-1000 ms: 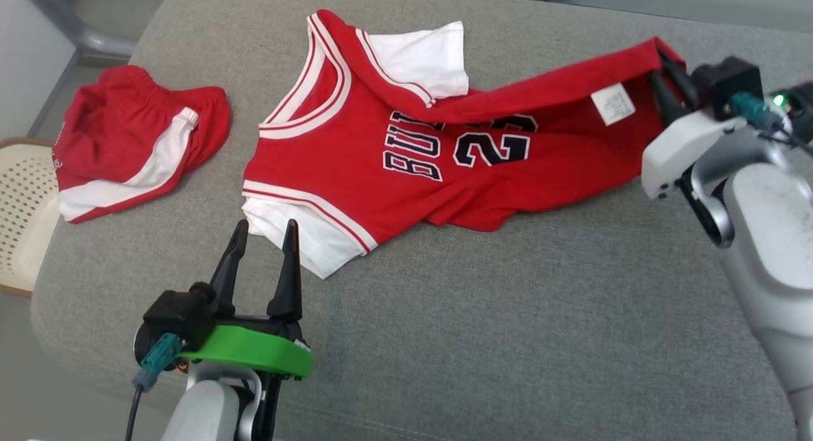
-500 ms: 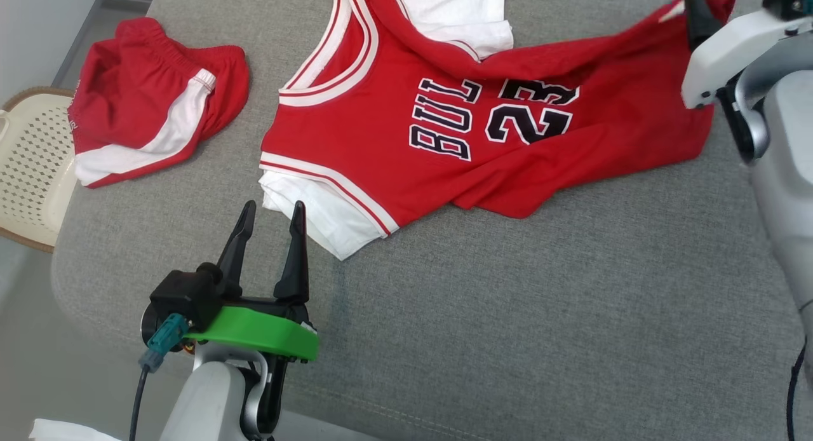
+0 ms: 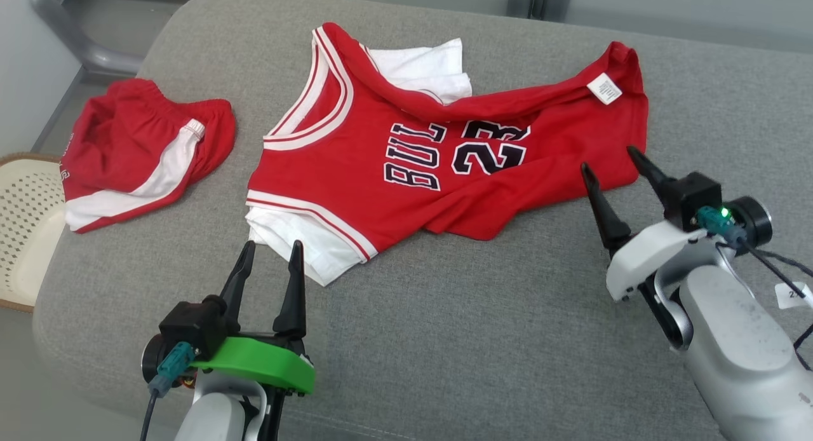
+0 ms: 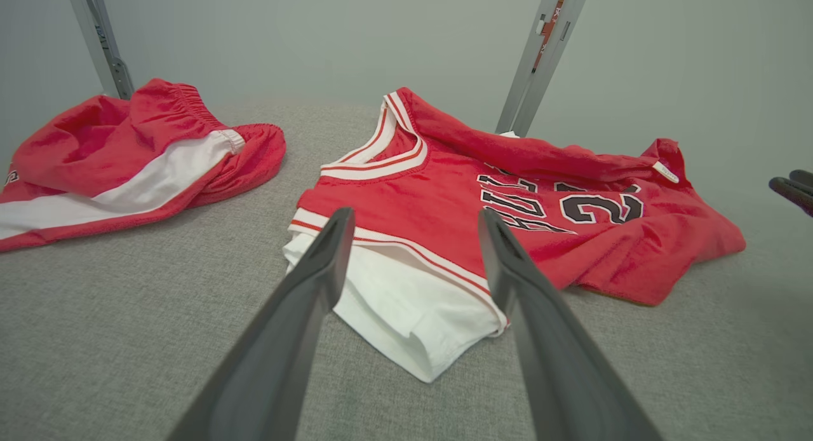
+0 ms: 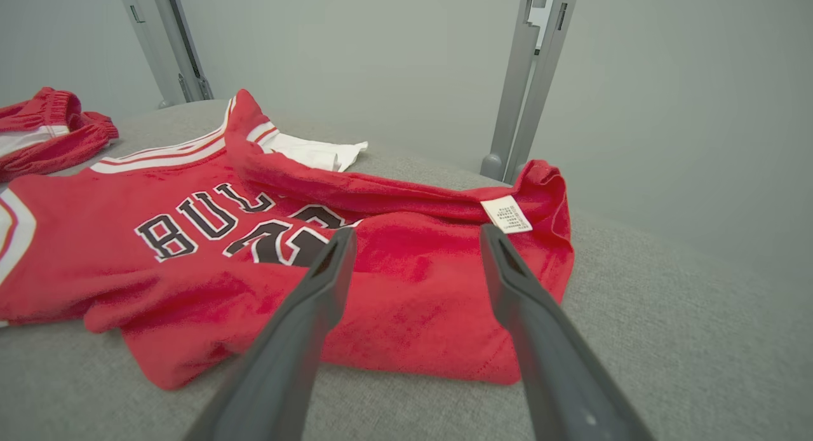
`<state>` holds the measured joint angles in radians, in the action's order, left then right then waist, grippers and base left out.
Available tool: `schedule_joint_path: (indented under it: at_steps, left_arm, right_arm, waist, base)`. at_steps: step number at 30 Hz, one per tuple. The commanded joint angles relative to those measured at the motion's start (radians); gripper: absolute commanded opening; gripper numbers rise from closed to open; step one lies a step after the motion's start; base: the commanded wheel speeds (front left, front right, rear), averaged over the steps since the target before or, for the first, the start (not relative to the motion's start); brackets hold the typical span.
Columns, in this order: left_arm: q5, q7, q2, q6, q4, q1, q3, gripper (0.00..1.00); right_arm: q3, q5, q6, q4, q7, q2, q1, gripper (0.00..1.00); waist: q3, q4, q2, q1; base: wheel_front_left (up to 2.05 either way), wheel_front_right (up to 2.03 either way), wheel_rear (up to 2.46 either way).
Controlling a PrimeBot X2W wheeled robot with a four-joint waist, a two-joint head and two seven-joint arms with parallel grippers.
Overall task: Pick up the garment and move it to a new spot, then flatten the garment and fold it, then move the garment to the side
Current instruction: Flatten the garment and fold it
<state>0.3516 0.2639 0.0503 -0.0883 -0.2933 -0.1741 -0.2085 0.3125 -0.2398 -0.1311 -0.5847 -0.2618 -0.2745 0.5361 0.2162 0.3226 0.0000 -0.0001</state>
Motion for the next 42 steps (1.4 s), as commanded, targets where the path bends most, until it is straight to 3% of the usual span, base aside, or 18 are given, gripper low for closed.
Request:
schedule_joint_path:
  at_steps: [1,5,12,24,25,26,27,34,42]
  left_arm:
    - [-0.009,0.001,0.007,-0.006,-0.005,0.015,0.000,1.00]
    - [-0.010,0.001,0.009,-0.008,-0.014,0.021,-0.009,1.00]
    - [0.001,0.001,0.007,-0.009,-0.012,0.017,-0.016,1.00]
    - [0.020,0.001,0.002,-0.004,-0.014,-0.012,-0.026,1.00]
    - [0.021,0.001,0.002,-0.003,-0.015,-0.013,-0.025,1.00]
    - [0.022,0.001,0.002,-0.002,-0.015,-0.014,-0.025,1.00]
    - [0.023,0.001,0.002,-0.001,-0.016,-0.015,-0.025,1.00]
    - [0.018,0.001,0.002,0.007,-0.021,0.008,-0.008,1.00]
    - [0.006,0.001,0.020,0.008,-0.030,0.033,0.002,1.00]
  right_arm:
    - [0.014,-0.001,0.001,-0.002,-0.004,-0.008,-0.028,1.00]
    - [0.066,0.000,0.001,-0.048,0.029,-0.025,-0.053,1.00]
    - [0.119,0.048,0.001,-0.172,0.130,-0.047,0.031,1.00]
    - [0.244,0.074,0.001,-0.377,0.153,-0.059,0.170,1.00]
    - [0.250,0.073,0.001,-0.389,0.145,-0.058,0.177,0.45]
    - [0.253,0.072,0.001,-0.399,0.137,-0.057,0.183,0.14]
    - [0.257,0.070,0.001,-0.412,0.129,-0.053,0.188,0.00]
    - [0.255,0.041,0.001,-0.423,0.043,-0.017,0.190,0.00]
    - [0.271,0.001,0.001,-0.322,0.006,-0.010,0.127,0.00]
  waist:
    - [-0.048,-0.021,0.0000,0.0001]
    - [-0.060,-0.009,0.0000,0.0001]
    - [-0.038,0.030,0.0000,0.0001]
    - [0.016,0.097,0.0000,0.0001]
    - [0.017,0.099,0.0000,0.0001]
    - [0.017,0.100,0.0000,0.0001]
    - [0.017,0.100,0.0000,0.0001]
    - [-0.013,0.067,0.0000,0.0001]
    - [-0.076,-0.026,0.0000,0.0001]
  base:
    - [0.00,0.00,0.00]
    - [0.00,0.00,0.00]
    - [0.00,0.00,0.00]
    - [0.00,0.00,0.00]
    - [0.00,0.00,0.00]
    - [0.00,0.00,0.00]
    - [0.00,0.00,0.00]
    - [0.00,0.00,0.00]
    - [0.00,0.00,0.00]
